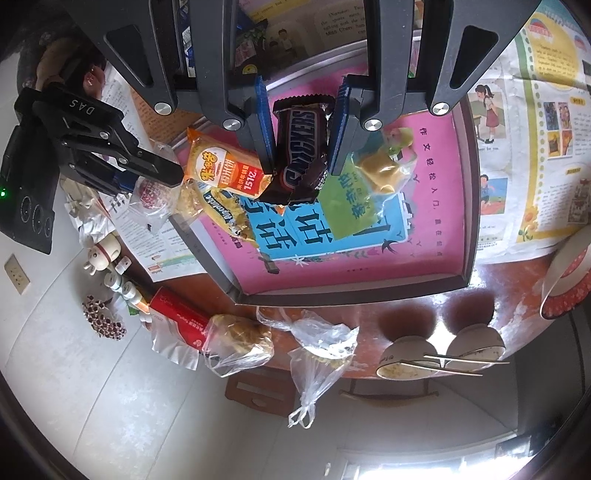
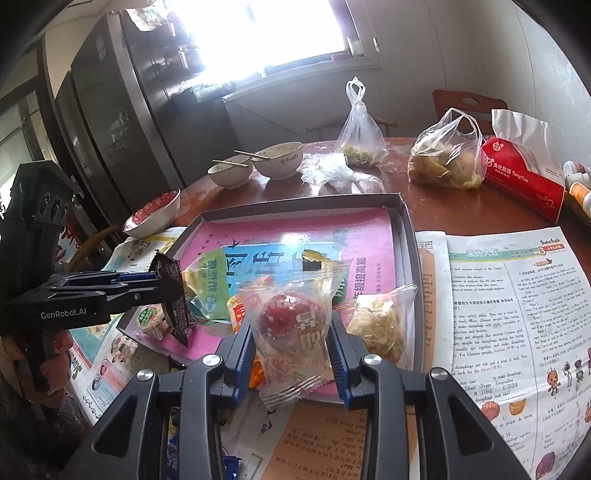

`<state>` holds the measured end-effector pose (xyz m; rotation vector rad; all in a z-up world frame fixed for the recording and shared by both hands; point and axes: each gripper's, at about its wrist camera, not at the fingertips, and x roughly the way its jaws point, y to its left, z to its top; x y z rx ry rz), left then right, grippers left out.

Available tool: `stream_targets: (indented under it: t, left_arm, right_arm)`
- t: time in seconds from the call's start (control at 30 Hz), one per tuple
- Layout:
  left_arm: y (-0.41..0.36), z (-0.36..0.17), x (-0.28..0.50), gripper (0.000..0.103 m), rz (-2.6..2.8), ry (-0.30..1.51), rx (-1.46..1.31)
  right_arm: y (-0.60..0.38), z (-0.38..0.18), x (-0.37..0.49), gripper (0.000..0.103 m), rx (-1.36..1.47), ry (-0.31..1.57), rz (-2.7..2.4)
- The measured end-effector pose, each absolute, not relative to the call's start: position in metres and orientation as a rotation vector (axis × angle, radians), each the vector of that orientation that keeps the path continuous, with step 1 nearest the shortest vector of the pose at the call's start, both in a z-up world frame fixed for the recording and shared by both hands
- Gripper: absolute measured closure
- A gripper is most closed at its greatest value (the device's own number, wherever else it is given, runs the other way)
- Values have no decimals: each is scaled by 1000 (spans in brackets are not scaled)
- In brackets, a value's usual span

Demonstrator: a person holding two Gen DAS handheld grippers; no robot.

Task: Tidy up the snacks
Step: 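Lower the Snickers bar into the box and open left tool while right tool releases the pastry bag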

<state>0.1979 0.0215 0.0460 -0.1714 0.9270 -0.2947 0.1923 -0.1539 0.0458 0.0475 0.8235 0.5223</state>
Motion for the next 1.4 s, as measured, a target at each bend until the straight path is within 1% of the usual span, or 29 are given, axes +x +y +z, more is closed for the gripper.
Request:
stream_targets:
  t: [1.03, 1.2, 1.4]
  left_arm:
    - [20, 34, 208, 74, -308, 956, -174]
    - [18, 33, 207, 74, -306, 956, -163]
    - [18, 33, 207, 74, -302, 955, -164]
  right_arm:
    - [-132, 40, 208, 64, 35, 861, 520]
    - [-133, 41, 207, 56, 39, 862, 520]
    - [-135, 42, 203, 52, 39, 856, 521]
